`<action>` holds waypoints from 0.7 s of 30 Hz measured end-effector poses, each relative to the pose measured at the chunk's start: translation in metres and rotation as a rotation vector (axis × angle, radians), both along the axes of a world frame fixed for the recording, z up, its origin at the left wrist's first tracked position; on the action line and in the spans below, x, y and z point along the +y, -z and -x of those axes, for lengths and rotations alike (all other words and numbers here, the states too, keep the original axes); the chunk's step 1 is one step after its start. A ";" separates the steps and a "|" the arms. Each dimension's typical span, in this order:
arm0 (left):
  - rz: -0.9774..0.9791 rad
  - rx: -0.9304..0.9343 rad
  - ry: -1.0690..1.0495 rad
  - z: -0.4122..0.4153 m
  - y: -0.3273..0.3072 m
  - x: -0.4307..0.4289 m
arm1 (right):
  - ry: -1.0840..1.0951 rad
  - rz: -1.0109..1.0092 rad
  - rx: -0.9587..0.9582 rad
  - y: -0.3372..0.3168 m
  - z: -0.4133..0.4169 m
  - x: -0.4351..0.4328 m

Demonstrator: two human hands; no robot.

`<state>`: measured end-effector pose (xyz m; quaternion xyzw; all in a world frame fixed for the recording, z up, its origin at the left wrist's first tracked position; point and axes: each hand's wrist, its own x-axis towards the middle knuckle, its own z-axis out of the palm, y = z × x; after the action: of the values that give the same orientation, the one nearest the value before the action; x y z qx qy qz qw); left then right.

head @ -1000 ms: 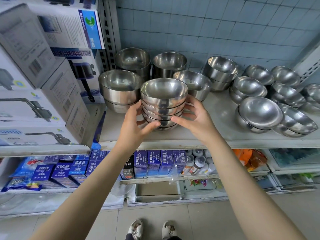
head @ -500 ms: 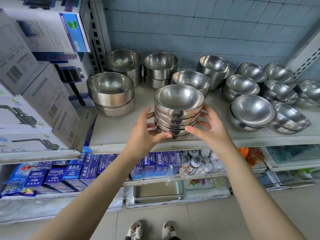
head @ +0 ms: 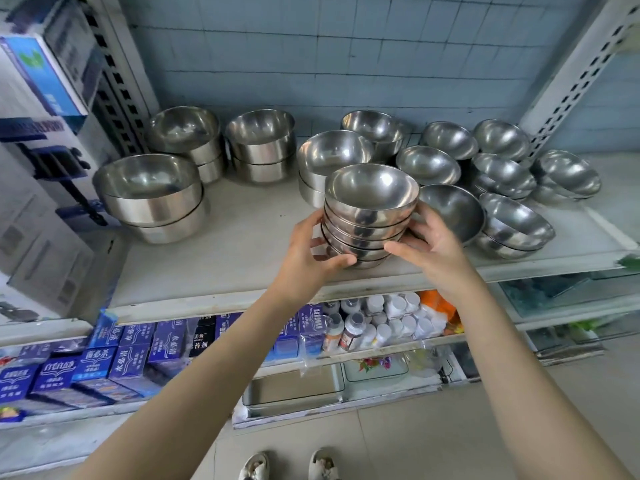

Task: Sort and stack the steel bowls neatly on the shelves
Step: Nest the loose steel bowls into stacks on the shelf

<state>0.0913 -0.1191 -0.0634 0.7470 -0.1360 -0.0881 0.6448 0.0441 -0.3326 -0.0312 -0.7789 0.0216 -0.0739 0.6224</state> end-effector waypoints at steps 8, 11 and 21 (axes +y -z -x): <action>-0.017 0.096 -0.009 -0.004 0.006 0.005 | -0.028 0.014 -0.030 0.008 0.000 -0.003; -0.018 0.090 -0.005 -0.001 0.004 0.003 | -0.045 0.090 -0.015 0.003 -0.003 -0.002; -0.103 0.003 -0.038 0.001 0.001 0.003 | -0.012 0.190 -0.072 0.009 -0.003 -0.002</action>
<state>0.0902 -0.1164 -0.0642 0.7815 -0.1161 -0.0837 0.6073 0.0467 -0.3344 -0.0406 -0.8314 -0.0124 -0.0998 0.5464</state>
